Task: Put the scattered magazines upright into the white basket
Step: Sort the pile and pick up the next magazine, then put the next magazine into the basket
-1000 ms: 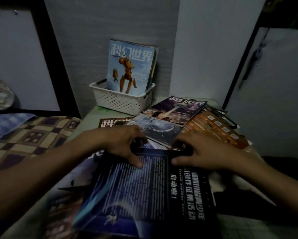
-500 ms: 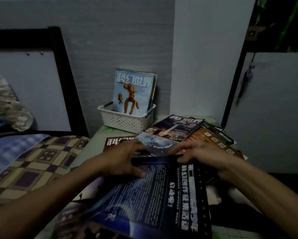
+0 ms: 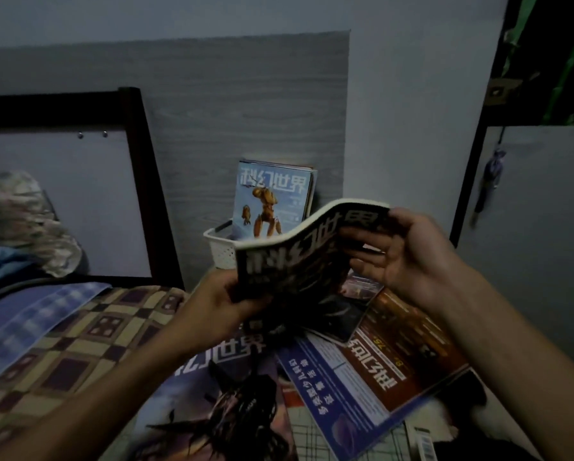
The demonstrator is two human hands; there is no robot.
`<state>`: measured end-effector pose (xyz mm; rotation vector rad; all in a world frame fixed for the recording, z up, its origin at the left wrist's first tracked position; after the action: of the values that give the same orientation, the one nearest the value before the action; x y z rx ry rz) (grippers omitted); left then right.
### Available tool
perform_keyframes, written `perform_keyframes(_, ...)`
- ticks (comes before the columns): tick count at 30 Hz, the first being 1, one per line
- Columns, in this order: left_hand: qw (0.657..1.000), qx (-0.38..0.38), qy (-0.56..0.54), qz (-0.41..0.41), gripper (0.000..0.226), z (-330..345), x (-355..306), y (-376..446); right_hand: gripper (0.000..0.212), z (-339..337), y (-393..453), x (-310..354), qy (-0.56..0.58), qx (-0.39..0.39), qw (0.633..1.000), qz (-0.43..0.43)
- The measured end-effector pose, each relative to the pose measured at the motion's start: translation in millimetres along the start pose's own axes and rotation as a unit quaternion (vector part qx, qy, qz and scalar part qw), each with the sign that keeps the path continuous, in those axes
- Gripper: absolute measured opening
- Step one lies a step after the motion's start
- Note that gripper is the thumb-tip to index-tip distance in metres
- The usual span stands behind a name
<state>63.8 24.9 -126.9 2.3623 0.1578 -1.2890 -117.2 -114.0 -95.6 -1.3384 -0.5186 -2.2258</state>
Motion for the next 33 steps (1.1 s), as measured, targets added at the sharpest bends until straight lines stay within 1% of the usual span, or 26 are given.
perform_keyframes(1,0.997,-0.058,-0.041,-0.008,0.024,-8.5,2.0,3.3,0.039,9.0,-0.3,5.5,0.002,0.028,1.0,-0.007)
perform_keyframes(2,0.989,-0.103,-0.1,-0.025,0.02,-20.1,3.4,6.2,0.034,19.1,-2.3,13.7,0.006,0.059,0.998,-0.017)
perform_keyframes(3,0.978,-0.133,-0.153,-0.038,0.018,-30.4,4.4,10.4,0.024,29.4,-4.8,23.4,-0.004,0.087,0.996,-0.033)
perform_keyframes(4,0.969,-0.152,-0.187,-0.047,0.017,-39.4,2.0,14.0,0.013,35.0,-4.8,32.4,-0.054,0.098,0.992,-0.06)
perform_keyframes(5,0.964,-0.159,-0.205,-0.053,0.017,-46.5,2.2,17.9,0.007,37.4,-3.7,38.1,-0.149,0.094,0.98,-0.09)
perform_keyframes(6,0.962,-0.158,-0.216,-0.061,0.016,-51.6,1.3,20.0,0.009,37.2,0.4,39.5,-0.259,0.078,0.955,-0.119)
perform_keyframes(7,0.962,-0.153,-0.215,-0.067,0.016,-53.3,4.3,21.8,0.012,37.8,3.7,39.5,-0.345,0.059,0.925,-0.149)
perform_keyframes(8,0.962,-0.151,-0.214,-0.079,0.017,-52.2,9.2,21.6,0.015,37.5,7.8,34.1,-0.399,0.046,0.9,-0.169)
perform_keyframes(9,0.962,-0.154,-0.208,-0.087,0.018,-50.1,19.8,19.4,0.018,35.8,10.9,22.9,-0.43,0.043,0.885,-0.174)
perform_keyframes(11,0.965,-0.174,-0.173,-0.094,0.022,-43.0,45.8,9.0,0.021,26.1,16.2,-17.8,-0.464,0.071,0.871,-0.142)
perform_keyframes(13,0.97,-0.189,-0.114,-0.101,0.028,-34.4,70.9,-4.9,0.008,16.6,15.2,-64.4,-0.503,0.114,0.85,-0.11)
perform_keyframes(14,0.973,-0.191,-0.073,-0.11,0.03,-31.3,84.7,-9.6,0.006,14.4,15.1,-80.1,-0.515,0.122,0.84,-0.12)
perform_keyframes(15,0.974,-0.188,-0.034,-0.118,0.032,-28.5,95.4,-11.9,0.011,12.3,17.7,-90.1,-0.509,0.115,0.841,-0.138)
perform_keyframes(17,0.969,-0.208,0.002,-0.129,0.034,-32.5,110.0,-7.9,0.013,12.7,27.4,-99.0,-0.462,0.094,0.869,-0.152)
perform_keyframes(19,0.96,-0.262,0.025,-0.092,0.027,-49.8,102.0,5.2,0.014,20.4,44.9,-91.4,-0.432,0.07,0.881,-0.181)
perform_keyframes(21,0.947,-0.314,0.042,-0.046,0.03,-72.2,77.3,25.9,0.019,31.6,65.9,-73.8,-0.392,0.049,0.89,-0.228)
perform_keyframes(22,0.942,-0.333,0.036,-0.026,0.032,-83.9,64.6,39.5,0.018,38.5,77.3,-62.3,-0.378,0.037,0.889,-0.257)
perform_keyframes(23,0.938,-0.346,0.025,-0.011,0.034,-94.2,53.2,54.4,0.015,44.8,90.2,-51.0,-0.381,0.022,0.878,-0.29)
perform_keyframes(25,0.935,-0.355,-0.011,-0.005,0.036,-108.8,41.6,87.7,0.013,54.6,114.5,-29.3,-0.409,-0.018,0.846,-0.341)
perform_keyframes(26,0.935,-0.354,-0.027,-0.008,0.036,-113.4,41.5,105.2,0.014,58.0,128.2,-22.6,-0.406,-0.03,0.842,-0.354)
perform_keyframes(29,0.933,-0.36,-0.024,-0.009,0.034,-122.2,51.5,151.8,0.018,62.2,169.2,-16.1,-0.395,-0.048,0.844,-0.359)
perform_keyframes(33,0.934,-0.354,0.003,-0.049,0.034,-120.7,98.3,192.8,0.021,48.4,212.3,-33.1,-0.428,-0.053,0.838,-0.333)
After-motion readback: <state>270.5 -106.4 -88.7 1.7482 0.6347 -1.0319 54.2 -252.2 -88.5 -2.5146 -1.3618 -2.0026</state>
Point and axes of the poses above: each hand's wrist, its own y-axis towards the middle knuckle, its own z-axis out of the palm, x = y × z, the point moved 7 cm from there along y, towards the middle knuckle, and after that the axes turned 9 degrees about -z, right-handed, at the moved point
